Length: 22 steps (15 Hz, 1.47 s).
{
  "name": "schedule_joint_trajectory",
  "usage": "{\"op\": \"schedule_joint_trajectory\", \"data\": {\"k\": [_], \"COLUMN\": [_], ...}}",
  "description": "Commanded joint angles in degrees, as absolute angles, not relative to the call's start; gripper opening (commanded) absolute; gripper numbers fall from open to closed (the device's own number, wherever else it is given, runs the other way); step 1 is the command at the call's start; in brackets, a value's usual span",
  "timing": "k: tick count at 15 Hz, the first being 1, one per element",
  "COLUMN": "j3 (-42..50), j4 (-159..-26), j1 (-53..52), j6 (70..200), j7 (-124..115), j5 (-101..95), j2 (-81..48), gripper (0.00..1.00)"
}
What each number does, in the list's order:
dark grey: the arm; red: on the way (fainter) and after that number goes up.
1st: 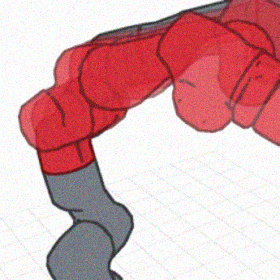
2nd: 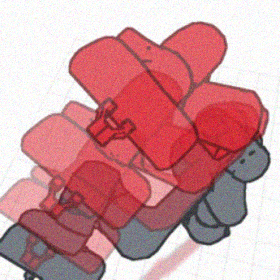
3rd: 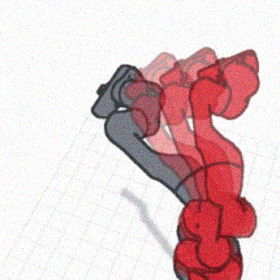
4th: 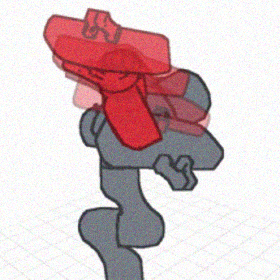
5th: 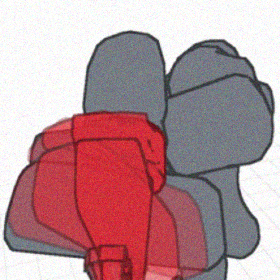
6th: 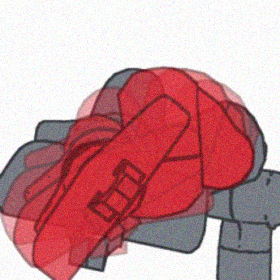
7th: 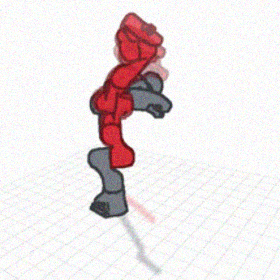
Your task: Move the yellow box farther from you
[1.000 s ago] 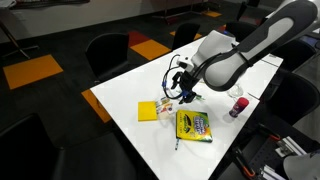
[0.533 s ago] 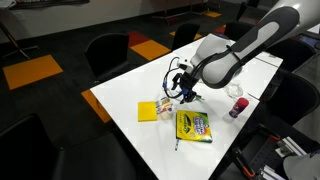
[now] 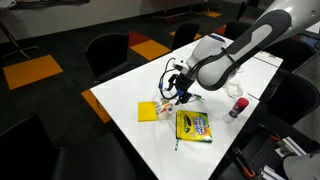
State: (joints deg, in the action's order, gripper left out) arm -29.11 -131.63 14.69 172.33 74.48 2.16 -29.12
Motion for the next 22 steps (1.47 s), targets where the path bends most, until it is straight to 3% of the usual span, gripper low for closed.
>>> {"op": "schedule_joint_trajectory", "data": {"k": [1,10,11,13,22], "j3": [-30.9,-35.4,-33.8,-32.3,-28.0], "j4": [-127.6,-117.9,-117.4,-116.5,-113.3], "j1": [15.3,14.8,13.0,11.4,6.3], "j6": [174.8,175.9,175.9,176.4,176.4], "j7": [74.0,70.4,68.6,66.3,59.0], "j5": [1.2,-5.2,-5.6,-6.6,-10.5], "j2": [-34.8,-47.6,-47.6,-48.3,-50.5], "gripper": [1.0,1.0,0.75,0.66,0.02]}}
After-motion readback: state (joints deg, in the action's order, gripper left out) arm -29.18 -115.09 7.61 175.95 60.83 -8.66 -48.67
